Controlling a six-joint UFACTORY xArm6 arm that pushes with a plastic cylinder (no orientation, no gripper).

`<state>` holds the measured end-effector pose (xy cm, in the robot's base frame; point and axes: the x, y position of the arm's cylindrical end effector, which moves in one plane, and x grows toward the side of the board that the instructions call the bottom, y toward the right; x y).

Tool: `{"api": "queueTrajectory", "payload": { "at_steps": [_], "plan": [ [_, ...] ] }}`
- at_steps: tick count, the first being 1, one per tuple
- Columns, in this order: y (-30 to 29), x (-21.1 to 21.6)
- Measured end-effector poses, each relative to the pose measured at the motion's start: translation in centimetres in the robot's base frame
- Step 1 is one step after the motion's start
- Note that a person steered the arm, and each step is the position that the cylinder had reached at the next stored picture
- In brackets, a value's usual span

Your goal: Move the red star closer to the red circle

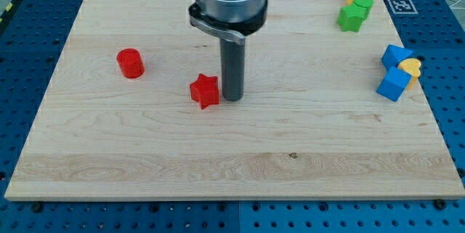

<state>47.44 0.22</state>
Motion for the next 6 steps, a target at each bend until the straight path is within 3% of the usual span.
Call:
{"api": "queueTrajectory", "payload": {
  "at_steps": [1, 4, 6],
  "plan": [
    [-0.4, 0.7],
    [-11.9, -3.1],
    [-13.6, 0.9]
  ]
}}
